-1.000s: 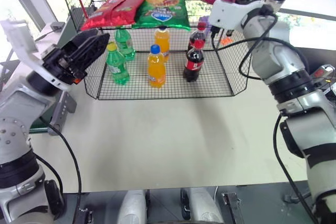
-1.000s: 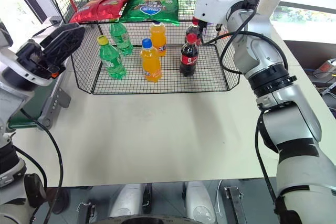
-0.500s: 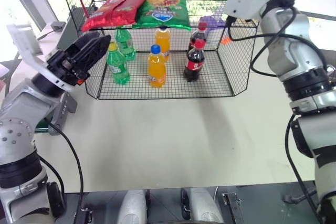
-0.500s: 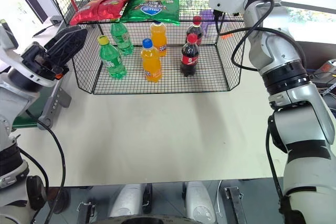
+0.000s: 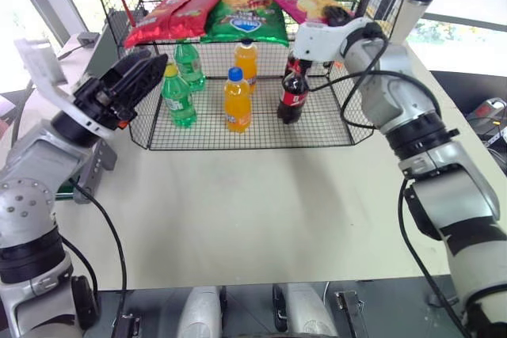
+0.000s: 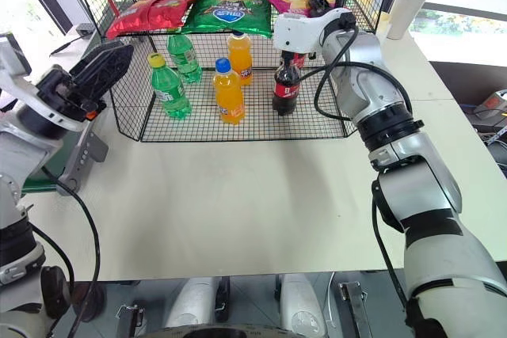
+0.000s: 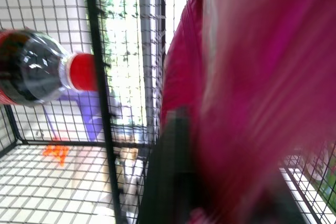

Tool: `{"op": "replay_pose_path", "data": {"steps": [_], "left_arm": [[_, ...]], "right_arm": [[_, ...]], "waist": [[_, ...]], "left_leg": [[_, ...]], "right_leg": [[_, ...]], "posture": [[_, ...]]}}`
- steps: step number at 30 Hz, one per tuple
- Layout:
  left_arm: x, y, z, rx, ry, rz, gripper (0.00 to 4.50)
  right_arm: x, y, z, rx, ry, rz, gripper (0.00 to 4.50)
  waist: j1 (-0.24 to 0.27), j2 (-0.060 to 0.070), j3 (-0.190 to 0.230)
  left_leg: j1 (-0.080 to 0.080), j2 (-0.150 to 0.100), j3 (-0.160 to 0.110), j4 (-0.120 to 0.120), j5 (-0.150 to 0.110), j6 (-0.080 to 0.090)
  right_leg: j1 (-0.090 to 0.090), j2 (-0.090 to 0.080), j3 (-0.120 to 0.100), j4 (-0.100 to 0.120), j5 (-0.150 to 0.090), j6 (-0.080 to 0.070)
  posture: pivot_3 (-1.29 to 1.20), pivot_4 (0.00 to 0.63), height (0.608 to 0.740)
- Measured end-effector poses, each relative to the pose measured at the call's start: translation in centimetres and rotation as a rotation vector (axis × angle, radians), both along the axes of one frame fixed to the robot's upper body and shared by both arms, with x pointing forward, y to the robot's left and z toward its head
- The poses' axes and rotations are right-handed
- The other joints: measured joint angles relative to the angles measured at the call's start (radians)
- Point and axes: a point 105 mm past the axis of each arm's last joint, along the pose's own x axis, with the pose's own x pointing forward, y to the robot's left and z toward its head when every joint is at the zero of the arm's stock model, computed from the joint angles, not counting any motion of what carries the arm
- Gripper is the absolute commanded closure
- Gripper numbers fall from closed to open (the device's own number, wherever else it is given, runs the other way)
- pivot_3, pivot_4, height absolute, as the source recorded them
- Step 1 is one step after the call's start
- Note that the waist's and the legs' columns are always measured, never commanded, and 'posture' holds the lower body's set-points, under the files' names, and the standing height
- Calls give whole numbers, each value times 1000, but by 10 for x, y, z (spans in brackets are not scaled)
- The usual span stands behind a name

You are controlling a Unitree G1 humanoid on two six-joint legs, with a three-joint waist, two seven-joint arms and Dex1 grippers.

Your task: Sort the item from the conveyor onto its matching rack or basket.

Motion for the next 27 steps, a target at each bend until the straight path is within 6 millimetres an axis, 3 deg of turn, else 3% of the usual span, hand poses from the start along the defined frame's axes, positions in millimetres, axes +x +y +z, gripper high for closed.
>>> {"op": "replay_pose_path", "data": {"steps": [2,5,13,27], "left_arm": [[0,0,0,0,-2,1,996],[0,0,0,0,-1,3,996],[0,1,0,-4,-1,4,996],[6,-1,-6,-5,19,2,996]], "right_arm": [[-2,-1,7,16,-20,5,1089],[-8,2,11,62,-14,46,1089],[-37,16,-1,160,84,269,1089],[-57,41,6,299,81,549,1089]], "waist": [[0,0,0],[-1,0,0],[0,0,0],[-1,0,0]], "left_leg": [[0,0,0,0,0,0],[0,0,0,0,0,0],[0,0,0,0,0,0],[1,1,0,0,0,0]], "right_leg": [[0,0,0,0,0,0],[0,0,0,0,0,0],[1,0,0,0,0,0],[1,0,0,0,0,0]], "posture": [[0,150,740],[0,150,740],[0,150,740],[0,150,740]]}}
